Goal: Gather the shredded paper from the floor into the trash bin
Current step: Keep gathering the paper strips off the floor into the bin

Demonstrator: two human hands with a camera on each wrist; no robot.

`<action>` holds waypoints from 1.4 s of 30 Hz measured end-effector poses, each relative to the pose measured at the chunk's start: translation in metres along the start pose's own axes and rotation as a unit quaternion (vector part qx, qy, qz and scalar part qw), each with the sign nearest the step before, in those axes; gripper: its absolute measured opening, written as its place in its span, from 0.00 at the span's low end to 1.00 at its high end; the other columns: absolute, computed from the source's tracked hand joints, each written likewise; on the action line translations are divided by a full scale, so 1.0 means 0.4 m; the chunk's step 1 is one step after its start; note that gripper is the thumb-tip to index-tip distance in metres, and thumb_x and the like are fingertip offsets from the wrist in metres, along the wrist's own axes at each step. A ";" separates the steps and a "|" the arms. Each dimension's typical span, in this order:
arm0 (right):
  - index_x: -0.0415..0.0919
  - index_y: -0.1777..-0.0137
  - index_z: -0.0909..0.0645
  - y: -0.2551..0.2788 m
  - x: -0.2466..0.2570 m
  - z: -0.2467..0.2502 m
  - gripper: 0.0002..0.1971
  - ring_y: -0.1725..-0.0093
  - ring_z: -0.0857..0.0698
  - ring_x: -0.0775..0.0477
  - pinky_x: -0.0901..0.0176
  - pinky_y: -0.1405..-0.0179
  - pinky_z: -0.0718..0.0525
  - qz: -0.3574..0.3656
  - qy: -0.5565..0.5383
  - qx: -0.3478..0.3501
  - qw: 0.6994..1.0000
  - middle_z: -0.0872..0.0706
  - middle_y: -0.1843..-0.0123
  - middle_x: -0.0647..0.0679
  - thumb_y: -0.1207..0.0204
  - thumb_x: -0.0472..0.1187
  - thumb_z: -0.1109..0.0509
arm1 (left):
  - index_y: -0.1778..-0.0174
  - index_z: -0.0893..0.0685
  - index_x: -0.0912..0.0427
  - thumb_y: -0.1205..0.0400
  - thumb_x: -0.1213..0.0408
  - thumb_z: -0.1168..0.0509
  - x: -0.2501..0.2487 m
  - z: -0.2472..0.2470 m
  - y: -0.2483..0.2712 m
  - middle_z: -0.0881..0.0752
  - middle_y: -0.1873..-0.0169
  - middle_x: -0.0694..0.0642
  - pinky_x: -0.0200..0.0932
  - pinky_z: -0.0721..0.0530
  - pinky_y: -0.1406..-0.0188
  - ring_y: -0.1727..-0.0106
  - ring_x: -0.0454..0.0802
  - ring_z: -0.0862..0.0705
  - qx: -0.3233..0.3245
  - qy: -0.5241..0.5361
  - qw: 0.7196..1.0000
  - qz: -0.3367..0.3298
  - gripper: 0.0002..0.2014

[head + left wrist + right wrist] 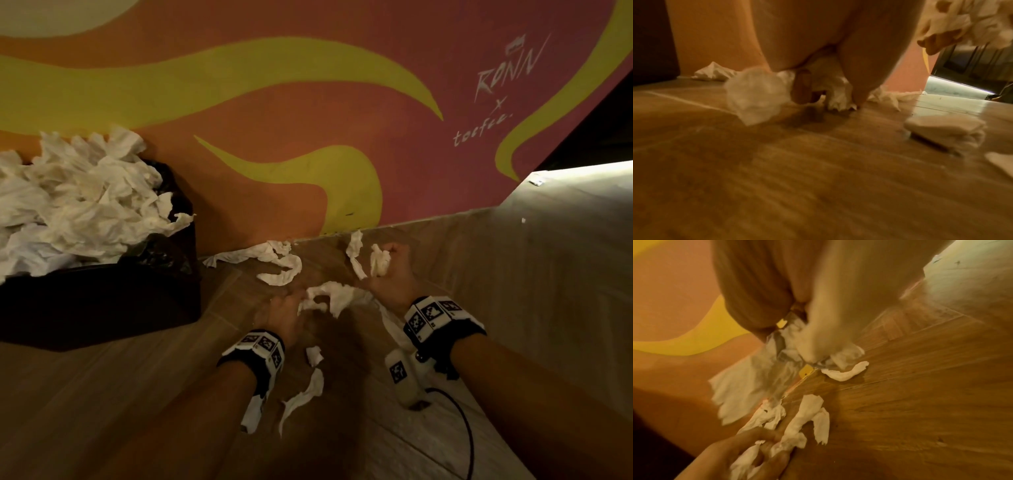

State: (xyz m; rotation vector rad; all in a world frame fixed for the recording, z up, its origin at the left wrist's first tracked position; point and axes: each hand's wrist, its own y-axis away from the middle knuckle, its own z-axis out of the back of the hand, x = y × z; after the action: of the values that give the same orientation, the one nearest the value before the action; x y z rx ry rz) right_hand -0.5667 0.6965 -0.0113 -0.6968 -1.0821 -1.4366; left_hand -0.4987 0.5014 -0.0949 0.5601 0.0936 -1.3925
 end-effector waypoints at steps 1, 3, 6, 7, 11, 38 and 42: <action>0.43 0.39 0.32 -0.010 -0.008 0.007 0.23 0.56 0.19 0.53 0.65 0.67 0.20 -0.006 0.009 0.000 1.000 0.22 0.53 0.52 0.28 0.31 0.25 | 0.32 0.25 0.45 0.16 0.47 0.42 0.001 0.001 0.005 0.19 0.37 0.56 0.52 0.18 0.41 0.39 0.58 0.19 -0.012 0.023 1.000 -0.005 0.17; 0.36 0.45 0.22 -0.027 -0.019 0.019 0.09 0.53 0.16 0.45 0.58 0.60 0.17 -0.015 0.008 -0.012 1.000 0.15 0.53 0.45 0.24 0.30 0.29 | 0.41 0.19 0.52 0.15 0.50 0.42 -0.001 0.008 0.018 0.17 0.43 0.56 0.49 0.20 0.42 0.41 0.56 0.18 -0.004 0.102 0.994 -0.025 0.13; 0.26 0.44 0.20 -0.042 -0.030 0.037 0.08 0.51 0.18 0.45 0.65 0.61 0.18 -0.027 -0.019 -0.059 0.998 0.17 0.51 0.41 0.20 0.25 0.38 | 0.62 0.19 0.54 0.19 0.58 0.34 -0.005 0.030 0.043 0.21 0.57 0.51 0.41 0.23 0.50 0.52 0.49 0.21 -0.059 0.205 0.977 -0.017 0.07; 0.27 0.44 0.20 -0.046 -0.032 0.043 0.10 0.50 0.19 0.44 0.65 0.62 0.19 -0.028 -0.001 -0.076 0.997 0.19 0.51 0.42 0.21 0.23 0.41 | 0.67 0.20 0.55 0.21 0.60 0.31 -0.001 0.036 0.049 0.24 0.60 0.48 0.39 0.25 0.52 0.56 0.46 0.23 -0.099 0.228 0.969 -0.004 0.09; 0.29 0.37 0.23 -0.046 -0.043 0.050 0.16 0.55 0.19 0.46 0.70 0.74 0.22 -0.063 0.037 -0.078 0.994 0.18 0.50 0.40 0.21 0.23 0.43 | 0.71 0.18 0.63 0.24 0.69 0.28 0.010 0.062 0.062 0.17 0.58 0.52 0.35 0.21 0.65 0.63 0.45 0.18 -0.141 0.365 0.919 0.044 0.10; 0.34 0.46 0.20 -0.026 -0.046 0.024 0.28 0.51 0.14 0.43 0.54 0.63 0.16 -0.246 -0.004 0.016 0.969 0.14 0.46 0.42 0.36 0.55 0.20 | 0.49 0.25 0.47 0.22 0.68 0.32 0.008 0.013 0.127 0.25 0.44 0.45 0.37 0.22 0.49 0.45 0.44 0.23 0.085 0.115 0.985 -0.097 0.13; 0.38 0.59 0.21 -0.022 -0.047 0.016 0.15 0.62 0.16 0.47 0.58 0.72 0.19 -0.229 -0.006 0.019 0.973 0.16 0.60 0.44 0.34 0.46 0.20 | 0.38 0.25 0.43 0.21 0.71 0.35 -0.004 0.041 0.102 0.19 0.49 0.44 0.30 0.20 0.58 0.49 0.44 0.17 0.038 0.263 0.964 -0.028 0.20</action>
State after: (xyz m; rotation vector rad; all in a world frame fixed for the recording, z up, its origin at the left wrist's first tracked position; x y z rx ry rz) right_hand -0.5728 0.7095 -0.0276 -0.4416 -1.3342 -1.7958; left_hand -0.4649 0.4988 -0.0669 0.9892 0.4883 -1.2751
